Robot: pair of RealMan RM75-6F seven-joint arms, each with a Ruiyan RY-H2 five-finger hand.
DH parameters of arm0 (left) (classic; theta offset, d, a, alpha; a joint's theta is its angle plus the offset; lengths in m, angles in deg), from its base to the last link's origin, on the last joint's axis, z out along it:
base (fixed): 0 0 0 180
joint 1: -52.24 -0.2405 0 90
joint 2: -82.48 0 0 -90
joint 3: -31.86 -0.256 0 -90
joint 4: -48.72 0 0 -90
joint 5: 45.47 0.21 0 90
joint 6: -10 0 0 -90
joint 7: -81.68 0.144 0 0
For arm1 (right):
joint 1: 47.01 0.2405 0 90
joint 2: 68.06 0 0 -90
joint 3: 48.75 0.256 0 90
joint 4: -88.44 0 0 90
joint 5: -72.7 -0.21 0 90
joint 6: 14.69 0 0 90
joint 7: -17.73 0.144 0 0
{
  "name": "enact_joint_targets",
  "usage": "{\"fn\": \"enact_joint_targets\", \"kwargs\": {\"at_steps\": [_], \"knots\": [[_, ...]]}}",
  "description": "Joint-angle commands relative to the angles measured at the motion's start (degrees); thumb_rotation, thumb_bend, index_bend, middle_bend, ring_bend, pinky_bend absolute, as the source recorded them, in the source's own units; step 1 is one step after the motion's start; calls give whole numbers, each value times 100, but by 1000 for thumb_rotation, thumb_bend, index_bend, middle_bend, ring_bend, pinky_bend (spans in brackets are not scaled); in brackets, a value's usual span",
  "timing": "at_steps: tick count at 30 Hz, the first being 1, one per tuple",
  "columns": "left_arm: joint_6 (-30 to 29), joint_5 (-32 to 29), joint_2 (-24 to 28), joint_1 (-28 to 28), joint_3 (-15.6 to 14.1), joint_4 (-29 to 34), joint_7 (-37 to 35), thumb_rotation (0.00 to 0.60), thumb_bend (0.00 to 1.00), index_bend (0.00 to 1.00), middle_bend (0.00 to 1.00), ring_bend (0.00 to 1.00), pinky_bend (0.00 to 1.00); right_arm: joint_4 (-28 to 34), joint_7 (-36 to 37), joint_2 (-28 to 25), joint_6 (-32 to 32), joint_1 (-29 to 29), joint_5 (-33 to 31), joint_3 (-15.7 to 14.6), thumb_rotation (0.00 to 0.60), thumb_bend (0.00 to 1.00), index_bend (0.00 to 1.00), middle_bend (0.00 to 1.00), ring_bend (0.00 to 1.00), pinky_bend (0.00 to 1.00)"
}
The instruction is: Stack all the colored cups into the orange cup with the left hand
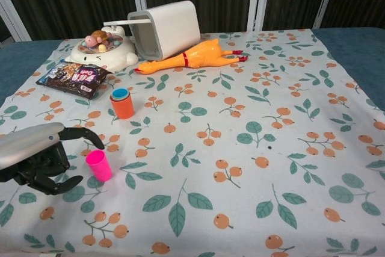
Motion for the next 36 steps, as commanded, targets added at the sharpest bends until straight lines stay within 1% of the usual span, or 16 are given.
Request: {"fn": "enact_joint_targets", "kwargs": {"at_steps": [1, 7, 15, 24, 29, 32, 35, 36], "knots": [[43, -6, -31, 6, 26, -17, 53, 600, 386, 284, 1000, 1000, 1000, 1, 7, -2, 2, 0, 1, 0, 600, 205, 0, 0, 0, 0], [87, -2, -123, -2, 103, -61, 75, 600, 384, 291, 1000, 1000, 1000, -2, 25, -9, 7, -2, 2, -1, 600, 205, 0, 0, 0, 0], [126, 31, -279, -34, 216, -270, -62, 600, 384, 384, 1000, 1000, 1000, -5, 38, -11, 7, 0, -13, 9, 600, 205, 0, 0, 0, 0], [149, 53, -349, -55, 304, -332, -107, 600, 381, 482, 1000, 1000, 1000, 1, 33, -9, 10, -1, -15, 9, 600, 205, 0, 0, 0, 0], [163, 62, -340, -57, 375, -315, -171, 600, 379, 513, 1000, 1000, 1000, 0, 57, -17, 22, -5, -16, 13, 600, 205, 0, 0, 0, 0], [116, 107, -244, -31, 513, -197, -238, 600, 378, 520, 1000, 1000, 1000, -4, 65, -20, 22, -5, -17, 13, 600, 205, 0, 0, 0, 0], [65, 59, -51, 62, 853, 31, -346, 600, 377, 522, 1000, 1000, 1000, -1, 78, -28, 15, -4, -28, 16, 600, 205, 0, 0, 0, 0], [69, -34, 32, 127, 1034, 101, -357, 600, 377, 522, 1000, 1000, 1000, 2, 88, -31, 20, -6, -37, 21, 600, 205, 0, 0, 0, 0]]}}
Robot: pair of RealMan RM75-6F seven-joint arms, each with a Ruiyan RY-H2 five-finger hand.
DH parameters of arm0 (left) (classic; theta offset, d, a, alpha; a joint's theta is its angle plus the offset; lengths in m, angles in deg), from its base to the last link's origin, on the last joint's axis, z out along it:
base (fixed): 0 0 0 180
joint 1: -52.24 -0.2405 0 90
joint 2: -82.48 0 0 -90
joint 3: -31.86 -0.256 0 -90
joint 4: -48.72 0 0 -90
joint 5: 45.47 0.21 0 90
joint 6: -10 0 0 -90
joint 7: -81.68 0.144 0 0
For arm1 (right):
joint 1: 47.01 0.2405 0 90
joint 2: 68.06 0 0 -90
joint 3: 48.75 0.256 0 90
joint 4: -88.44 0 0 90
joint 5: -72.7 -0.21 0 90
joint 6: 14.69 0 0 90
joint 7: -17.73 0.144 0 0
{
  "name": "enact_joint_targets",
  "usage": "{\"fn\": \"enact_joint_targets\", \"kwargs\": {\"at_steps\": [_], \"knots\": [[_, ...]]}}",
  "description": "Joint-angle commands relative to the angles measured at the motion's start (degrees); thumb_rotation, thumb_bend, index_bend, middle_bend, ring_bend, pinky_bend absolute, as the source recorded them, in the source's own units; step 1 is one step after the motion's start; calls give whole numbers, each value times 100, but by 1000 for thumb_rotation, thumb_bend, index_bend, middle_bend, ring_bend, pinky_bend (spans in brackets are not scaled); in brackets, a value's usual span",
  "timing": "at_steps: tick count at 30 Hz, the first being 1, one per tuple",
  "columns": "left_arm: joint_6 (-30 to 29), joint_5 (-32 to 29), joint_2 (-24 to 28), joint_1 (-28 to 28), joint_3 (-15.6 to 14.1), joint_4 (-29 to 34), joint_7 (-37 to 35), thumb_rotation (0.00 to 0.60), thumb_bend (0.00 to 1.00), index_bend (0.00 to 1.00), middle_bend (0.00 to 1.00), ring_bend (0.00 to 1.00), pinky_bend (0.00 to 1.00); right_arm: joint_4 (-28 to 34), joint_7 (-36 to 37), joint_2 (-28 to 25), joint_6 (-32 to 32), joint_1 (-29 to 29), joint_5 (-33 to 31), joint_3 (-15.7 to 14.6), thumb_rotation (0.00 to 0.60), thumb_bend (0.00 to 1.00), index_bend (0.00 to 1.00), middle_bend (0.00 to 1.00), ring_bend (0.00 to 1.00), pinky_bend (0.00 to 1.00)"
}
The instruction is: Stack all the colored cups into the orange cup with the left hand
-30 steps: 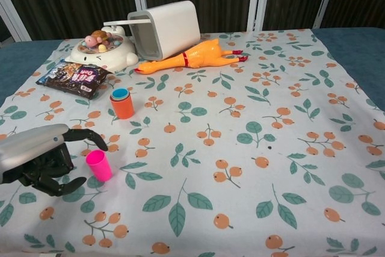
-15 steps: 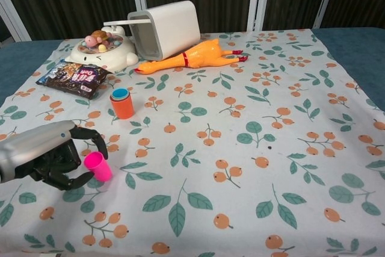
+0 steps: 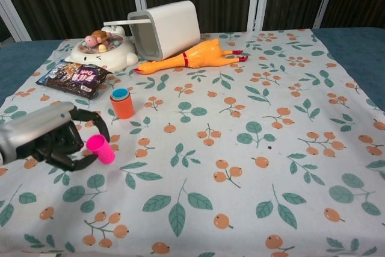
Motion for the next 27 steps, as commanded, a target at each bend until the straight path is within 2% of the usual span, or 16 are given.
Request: {"fn": "enact_joint_targets", "kwargs": {"at_steps": [1, 5, 10, 16, 22, 27], "knots": [[-9, -219, 256, 185, 503, 236, -81, 600, 377, 522, 1000, 1000, 1000, 3, 16, -3, 9, -2, -16, 12, 600, 205, 0, 0, 0, 0], [299, -950, 412, 543, 1066, 217, 28, 600, 384, 518, 1000, 1000, 1000, -4, -32, 13, 3, -1, -19, 12, 600, 205, 0, 0, 0, 0], [472, -1795, 210, 1007, 1499, -252, 327, 600, 387, 518, 1000, 1000, 1000, -1, -91, 32, -11, 8, -37, 23, 600, 205, 0, 0, 0, 0], [429, -2330, -193, 1409, 1623, -983, 673, 600, 387, 520, 1000, 1000, 1000, -9, -62, 21, -41, 27, -85, 50, 600, 205, 0, 0, 0, 0], [429, -2538, -323, 1574, 1667, -1186, 716, 600, 386, 519, 1000, 1000, 1000, -4, -39, 9, -55, 35, -123, 69, 600, 205, 0, 0, 0, 0], [418, -2601, -396, 1661, 1576, -1296, 815, 600, 386, 518, 1000, 1000, 1000, 0, -53, 11, -52, 32, -115, 64, 600, 205, 0, 0, 0, 0]]}}
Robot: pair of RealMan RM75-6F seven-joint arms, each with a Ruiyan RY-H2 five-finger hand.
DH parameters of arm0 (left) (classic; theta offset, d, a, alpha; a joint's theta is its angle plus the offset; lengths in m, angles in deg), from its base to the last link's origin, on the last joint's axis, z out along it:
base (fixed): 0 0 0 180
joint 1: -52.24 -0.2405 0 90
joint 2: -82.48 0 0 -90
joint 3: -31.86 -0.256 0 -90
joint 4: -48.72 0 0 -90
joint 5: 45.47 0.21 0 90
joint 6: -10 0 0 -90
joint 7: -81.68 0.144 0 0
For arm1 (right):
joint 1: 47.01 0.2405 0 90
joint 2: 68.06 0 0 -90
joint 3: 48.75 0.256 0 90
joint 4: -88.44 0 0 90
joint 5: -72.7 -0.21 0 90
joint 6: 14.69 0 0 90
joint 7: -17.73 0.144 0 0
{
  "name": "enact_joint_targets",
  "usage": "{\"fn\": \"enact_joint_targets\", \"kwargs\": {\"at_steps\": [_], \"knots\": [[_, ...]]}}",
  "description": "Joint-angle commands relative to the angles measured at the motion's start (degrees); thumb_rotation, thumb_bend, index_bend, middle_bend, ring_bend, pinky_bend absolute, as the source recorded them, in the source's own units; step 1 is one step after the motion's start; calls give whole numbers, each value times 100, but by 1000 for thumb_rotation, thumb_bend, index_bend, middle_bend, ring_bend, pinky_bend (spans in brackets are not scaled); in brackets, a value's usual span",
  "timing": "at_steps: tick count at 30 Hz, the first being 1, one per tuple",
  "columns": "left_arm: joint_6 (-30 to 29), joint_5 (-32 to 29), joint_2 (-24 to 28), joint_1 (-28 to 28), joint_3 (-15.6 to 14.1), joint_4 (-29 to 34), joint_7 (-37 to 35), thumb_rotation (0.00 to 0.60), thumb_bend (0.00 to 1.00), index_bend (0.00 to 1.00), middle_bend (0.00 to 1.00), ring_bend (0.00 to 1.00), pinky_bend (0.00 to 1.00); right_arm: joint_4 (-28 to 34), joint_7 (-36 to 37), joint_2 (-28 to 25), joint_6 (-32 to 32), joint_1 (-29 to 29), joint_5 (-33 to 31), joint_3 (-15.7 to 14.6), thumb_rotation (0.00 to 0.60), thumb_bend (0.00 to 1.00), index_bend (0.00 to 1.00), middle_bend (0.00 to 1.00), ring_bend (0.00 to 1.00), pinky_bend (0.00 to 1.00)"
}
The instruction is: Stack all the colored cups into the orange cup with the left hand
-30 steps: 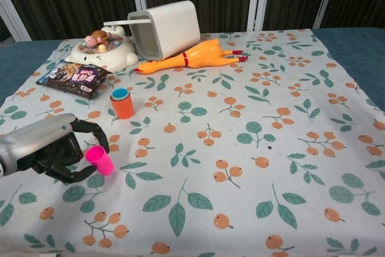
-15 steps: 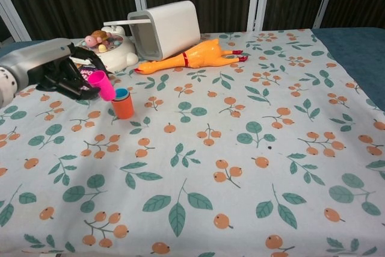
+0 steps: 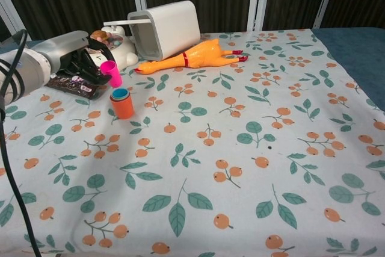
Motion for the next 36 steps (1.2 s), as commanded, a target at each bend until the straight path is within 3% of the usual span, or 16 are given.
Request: {"fn": "enact_joint_targets", "kwargs": {"at_steps": [1, 17, 20, 22, 23, 30, 31, 33, 34, 35, 36], "knots": [[-41, 2, -45, 35, -76, -68, 73, 600, 386, 518, 1000, 1000, 1000, 4, 8, 0, 9, -4, 2, 0, 600, 205, 0, 0, 0, 0], [41, 10, -59, 13, -329, -134, 4, 600, 386, 493, 1000, 1000, 1000, -1, -10, 9, 5, -2, -26, 14, 600, 205, 0, 0, 0, 0], [106, -51, -40, 56, -405, -125, 138, 600, 387, 326, 1000, 1000, 1000, 4, -27, 12, 3, -1, -38, 19, 600, 205, 0, 0, 0, 0], [102, -97, -53, 80, -408, -125, 176, 600, 380, 102, 1000, 1000, 1000, 7, -25, 10, 2, -2, -36, 17, 600, 205, 0, 0, 0, 0], [93, -114, -59, 86, -403, -128, 181, 600, 377, 51, 1000, 1000, 1000, 6, -22, 9, 3, -3, -34, 16, 600, 205, 0, 0, 0, 0], [66, -102, 35, 61, -371, -27, 100, 600, 368, 0, 1000, 1000, 1000, 4, 15, -5, 20, -10, -15, 9, 600, 205, 0, 0, 0, 0], [-152, 216, 289, -107, -443, 255, 9, 600, 367, 0, 998, 1000, 1000, 0, 28, -16, 31, -20, -14, 4, 600, 205, 0, 0, 0, 0], [-406, 1068, 857, -561, -823, 885, -396, 600, 368, 0, 880, 959, 999, -4, 53, -35, 56, -37, -21, 5, 600, 205, 0, 0, 0, 0], [-421, 1435, 1121, -752, -1036, 1091, -612, 600, 372, 0, 711, 820, 940, -5, 56, -38, 68, -45, -28, 9, 600, 205, 0, 0, 0, 0], [-421, 1806, 1399, -939, -1276, 1247, -821, 600, 377, 0, 498, 601, 806, -5, 51, -38, 77, -52, -35, 11, 600, 205, 0, 0, 0, 0], [-483, 2295, 1757, -1188, -1602, 1381, -1060, 600, 380, 0, 264, 315, 576, -1, 41, -39, 81, -59, -33, 4, 600, 205, 0, 0, 0, 0]]}}
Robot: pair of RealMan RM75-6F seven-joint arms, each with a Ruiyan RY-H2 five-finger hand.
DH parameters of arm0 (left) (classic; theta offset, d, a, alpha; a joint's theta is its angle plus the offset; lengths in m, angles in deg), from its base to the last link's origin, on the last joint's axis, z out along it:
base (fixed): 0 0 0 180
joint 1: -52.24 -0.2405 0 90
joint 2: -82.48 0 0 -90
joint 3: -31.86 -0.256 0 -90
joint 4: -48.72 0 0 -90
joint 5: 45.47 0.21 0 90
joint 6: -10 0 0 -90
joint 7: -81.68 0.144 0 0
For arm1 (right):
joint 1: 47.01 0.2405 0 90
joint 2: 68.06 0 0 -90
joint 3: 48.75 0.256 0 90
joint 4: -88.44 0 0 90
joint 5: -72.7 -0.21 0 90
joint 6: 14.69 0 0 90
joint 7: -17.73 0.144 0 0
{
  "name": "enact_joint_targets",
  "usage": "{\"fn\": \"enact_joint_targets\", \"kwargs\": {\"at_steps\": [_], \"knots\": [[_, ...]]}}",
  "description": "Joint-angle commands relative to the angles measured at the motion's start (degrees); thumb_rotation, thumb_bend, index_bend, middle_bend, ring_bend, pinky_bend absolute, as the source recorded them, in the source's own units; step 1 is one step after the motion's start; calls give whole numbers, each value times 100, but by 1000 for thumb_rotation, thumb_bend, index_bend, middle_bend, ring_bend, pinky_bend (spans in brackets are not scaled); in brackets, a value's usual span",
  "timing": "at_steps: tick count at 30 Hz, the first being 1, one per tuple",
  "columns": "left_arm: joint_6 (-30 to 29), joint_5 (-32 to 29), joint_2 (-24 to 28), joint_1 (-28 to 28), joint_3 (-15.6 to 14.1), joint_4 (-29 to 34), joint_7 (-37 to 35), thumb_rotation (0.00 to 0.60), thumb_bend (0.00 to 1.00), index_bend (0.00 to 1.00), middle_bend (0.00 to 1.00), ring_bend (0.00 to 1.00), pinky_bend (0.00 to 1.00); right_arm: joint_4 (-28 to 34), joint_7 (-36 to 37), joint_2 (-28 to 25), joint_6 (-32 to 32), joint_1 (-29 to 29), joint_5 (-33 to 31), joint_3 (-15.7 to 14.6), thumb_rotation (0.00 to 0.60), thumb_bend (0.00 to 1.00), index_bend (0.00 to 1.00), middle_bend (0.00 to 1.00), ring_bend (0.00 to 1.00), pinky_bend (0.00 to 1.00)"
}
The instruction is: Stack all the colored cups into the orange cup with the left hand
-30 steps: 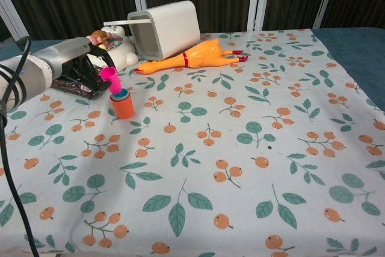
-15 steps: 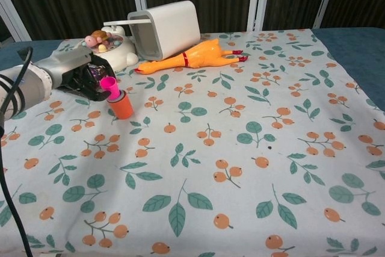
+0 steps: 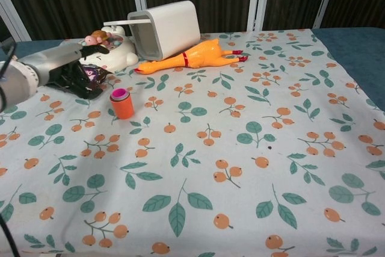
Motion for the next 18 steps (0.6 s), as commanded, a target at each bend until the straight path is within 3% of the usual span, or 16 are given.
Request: {"fn": "enact_joint_targets", "kwargs": {"at_steps": [1, 3, 6, 9, 11, 18], "knots": [[-487, 2231, 1514, -1127, -1231, 985, -1078, 600, 380, 0, 131, 147, 379, 9, -25, 0, 7, -12, 11, -14, 600, 206, 0, 0, 0, 0], [-1160, 3215, 1818, -1667, -1749, 774, -1451, 600, 382, 0, 18, 18, 159, 23, -73, 8, 18, -24, 43, -35, 600, 206, 0, 0, 0, 0], [-2337, 4073, 1789, -2512, -2254, 174, -1989, 600, 384, 0, 0, 0, 100, 21, -253, 70, 19, -43, 44, -56, 600, 206, 0, 0, 0, 0], [-2922, 4309, 1650, -3077, -2496, -367, -2383, 600, 384, 0, 0, 0, 83, 37, -425, 146, 6, -42, 26, -54, 600, 205, 0, 0, 0, 0], [-2936, 4408, 1733, -3146, -2557, -463, -2365, 600, 384, 0, 0, 0, 77, 36, -459, 187, 25, -37, 56, -49, 600, 205, 0, 0, 0, 0], [-3093, 4436, 1677, -3282, -2265, -595, -2557, 600, 381, 0, 0, 0, 75, 19, -451, 215, 91, -66, 120, -67, 600, 205, 0, 0, 0, 0]]}}
